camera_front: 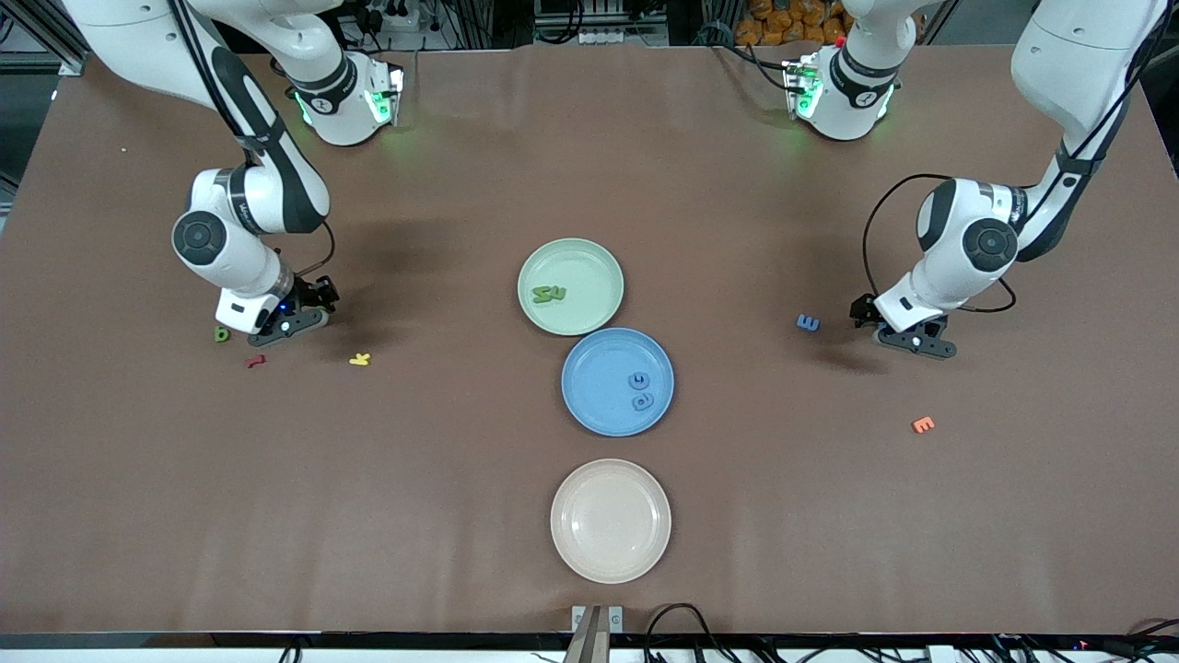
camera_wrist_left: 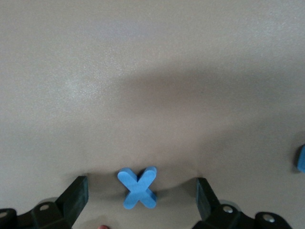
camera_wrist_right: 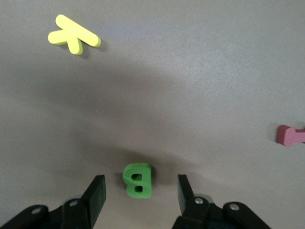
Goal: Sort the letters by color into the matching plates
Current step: 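Lower and grasp green B with the right gripper while the left gripper grasps x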
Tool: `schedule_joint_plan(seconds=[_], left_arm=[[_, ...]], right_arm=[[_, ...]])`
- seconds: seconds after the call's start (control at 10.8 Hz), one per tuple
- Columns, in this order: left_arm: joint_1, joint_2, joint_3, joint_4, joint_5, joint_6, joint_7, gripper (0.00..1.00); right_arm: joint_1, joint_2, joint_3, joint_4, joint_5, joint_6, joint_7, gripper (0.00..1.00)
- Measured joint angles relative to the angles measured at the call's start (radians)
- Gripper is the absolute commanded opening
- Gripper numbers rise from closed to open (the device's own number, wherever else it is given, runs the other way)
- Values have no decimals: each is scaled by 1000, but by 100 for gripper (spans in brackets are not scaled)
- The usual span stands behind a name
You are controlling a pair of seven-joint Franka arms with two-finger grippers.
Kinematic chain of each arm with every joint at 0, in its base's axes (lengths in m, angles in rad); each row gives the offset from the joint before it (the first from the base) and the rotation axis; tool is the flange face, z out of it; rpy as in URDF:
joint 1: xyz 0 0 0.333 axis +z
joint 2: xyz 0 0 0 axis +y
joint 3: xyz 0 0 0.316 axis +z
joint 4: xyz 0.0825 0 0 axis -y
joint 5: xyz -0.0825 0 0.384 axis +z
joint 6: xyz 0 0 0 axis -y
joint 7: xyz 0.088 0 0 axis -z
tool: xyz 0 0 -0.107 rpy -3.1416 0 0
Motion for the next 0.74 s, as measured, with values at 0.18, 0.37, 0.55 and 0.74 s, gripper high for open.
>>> schedule_joint_plan(seconds=[0.18,0.37,0.55,0.74], left_arm=[[0,0,0,0,0,0,0,0],[3,-1,-1,0,0,4,0,0],[15,-10,-2,2,0,5,0,0],[20,-17,-2,2,0,4,0,0]], right_arm=[[0,2,0,-11,0,1,0,67],[0,2,0,-21,0,10,0,66],[0,3,0,-41,0,35,0,64],[0,3,0,-47,0,42,0,61]])
